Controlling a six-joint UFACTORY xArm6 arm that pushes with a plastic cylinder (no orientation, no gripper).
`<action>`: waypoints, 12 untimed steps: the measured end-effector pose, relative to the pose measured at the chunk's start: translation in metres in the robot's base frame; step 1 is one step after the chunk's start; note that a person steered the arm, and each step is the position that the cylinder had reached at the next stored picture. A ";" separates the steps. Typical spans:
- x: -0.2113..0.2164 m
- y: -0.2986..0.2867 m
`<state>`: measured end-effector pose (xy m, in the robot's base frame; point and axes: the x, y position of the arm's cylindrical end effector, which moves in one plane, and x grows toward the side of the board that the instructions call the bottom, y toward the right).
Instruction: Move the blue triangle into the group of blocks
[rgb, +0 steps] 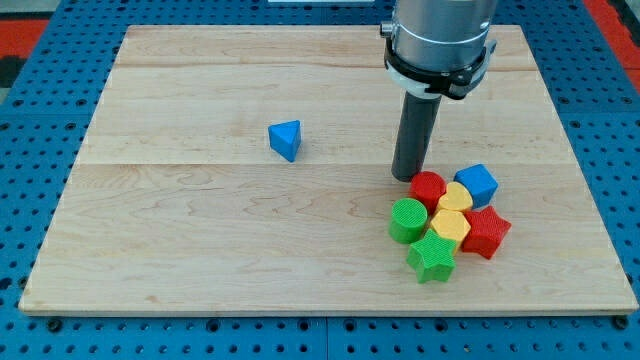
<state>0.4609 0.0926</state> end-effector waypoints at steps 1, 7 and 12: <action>-0.004 -0.023; -0.040 -0.108; -0.017 -0.031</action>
<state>0.4443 0.0615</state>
